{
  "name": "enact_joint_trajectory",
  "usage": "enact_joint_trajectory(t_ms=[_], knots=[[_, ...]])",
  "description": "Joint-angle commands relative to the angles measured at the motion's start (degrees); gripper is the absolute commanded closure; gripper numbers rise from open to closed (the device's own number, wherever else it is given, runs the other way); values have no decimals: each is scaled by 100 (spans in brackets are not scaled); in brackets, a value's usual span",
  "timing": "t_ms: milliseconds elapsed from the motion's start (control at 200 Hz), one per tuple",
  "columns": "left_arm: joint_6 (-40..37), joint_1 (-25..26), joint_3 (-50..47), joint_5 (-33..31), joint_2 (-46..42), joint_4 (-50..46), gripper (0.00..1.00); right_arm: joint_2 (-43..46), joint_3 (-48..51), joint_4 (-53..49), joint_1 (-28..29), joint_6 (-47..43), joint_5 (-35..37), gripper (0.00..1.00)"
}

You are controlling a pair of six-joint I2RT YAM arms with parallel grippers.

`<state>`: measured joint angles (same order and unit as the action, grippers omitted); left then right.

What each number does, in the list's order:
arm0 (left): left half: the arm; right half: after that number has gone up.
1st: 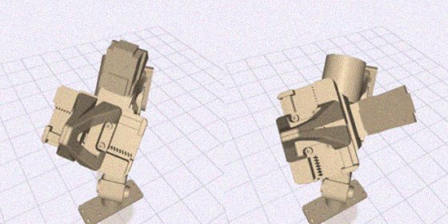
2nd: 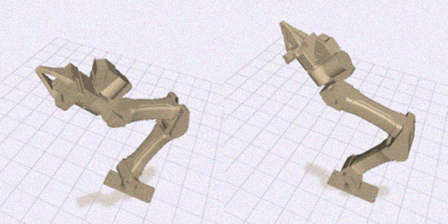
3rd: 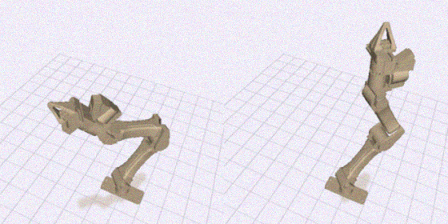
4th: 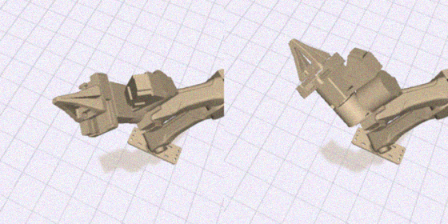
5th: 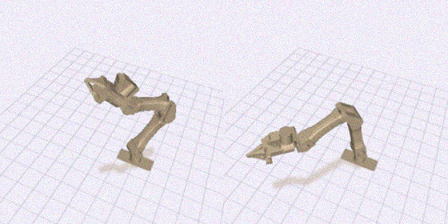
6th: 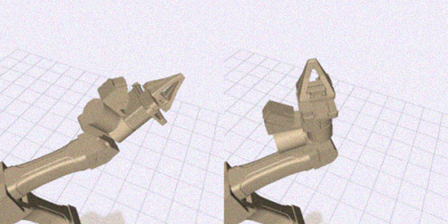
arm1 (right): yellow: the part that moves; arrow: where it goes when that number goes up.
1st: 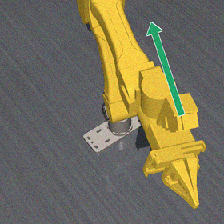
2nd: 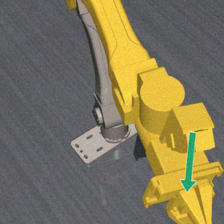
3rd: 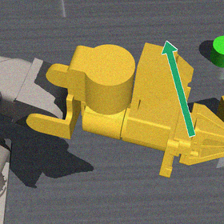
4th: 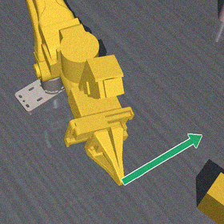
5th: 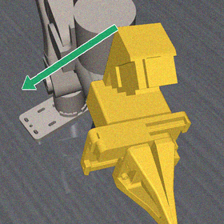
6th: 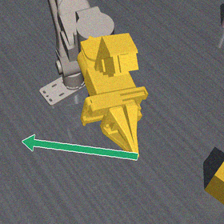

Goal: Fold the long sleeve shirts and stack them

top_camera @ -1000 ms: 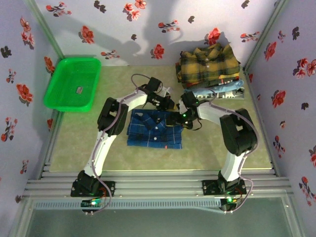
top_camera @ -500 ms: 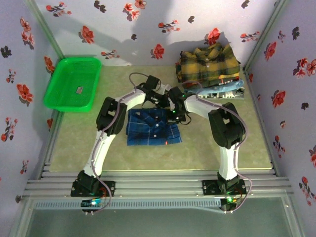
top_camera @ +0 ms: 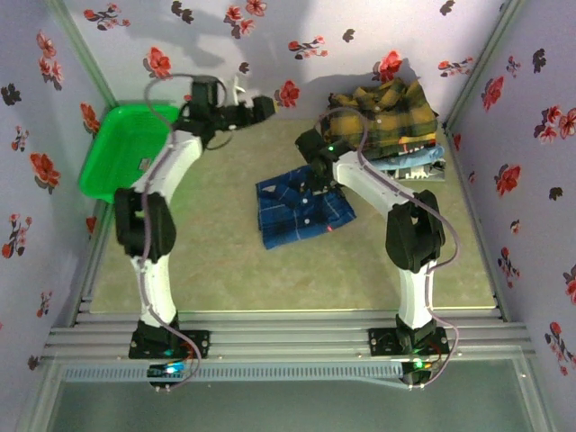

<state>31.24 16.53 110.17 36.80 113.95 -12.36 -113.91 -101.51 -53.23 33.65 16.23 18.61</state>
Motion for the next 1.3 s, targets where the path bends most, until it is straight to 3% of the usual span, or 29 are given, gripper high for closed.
enact_joint_trajectory(t_ms=[0, 210, 355, 480, 660, 990, 1295], knots=[[-1248, 128, 283, -718, -822, -939, 0, 167, -574, -270, 37, -389, 1066, 100], [-2273, 72, -165, -1641, -1927, -1698, 0, -209, -1827, -243, 36, -796, 1331, 100], [-2497, 38, -1126, -1942, -2684, -1471, 0, -364, -2579, -174, 34, -1099, 1338, 100], [-2659, 27, -2235, -2576, -3305, -1058, 0, -400, -3166, -135, 36, -1300, 1212, 100], [-2669, 26, -3340, -2734, -3978, -545, 0, -194, -3545, 305, 2, -1460, 971, 100], [-2626, 85, -4491, -3073, -4414, -278, 0, -119, -4630, 269, -193, -1463, 519, 100], [-2591, 384, -4915, -3209, -4305, -65, 0, 144, -4685, 165, -601, -1717, 539, 100]])
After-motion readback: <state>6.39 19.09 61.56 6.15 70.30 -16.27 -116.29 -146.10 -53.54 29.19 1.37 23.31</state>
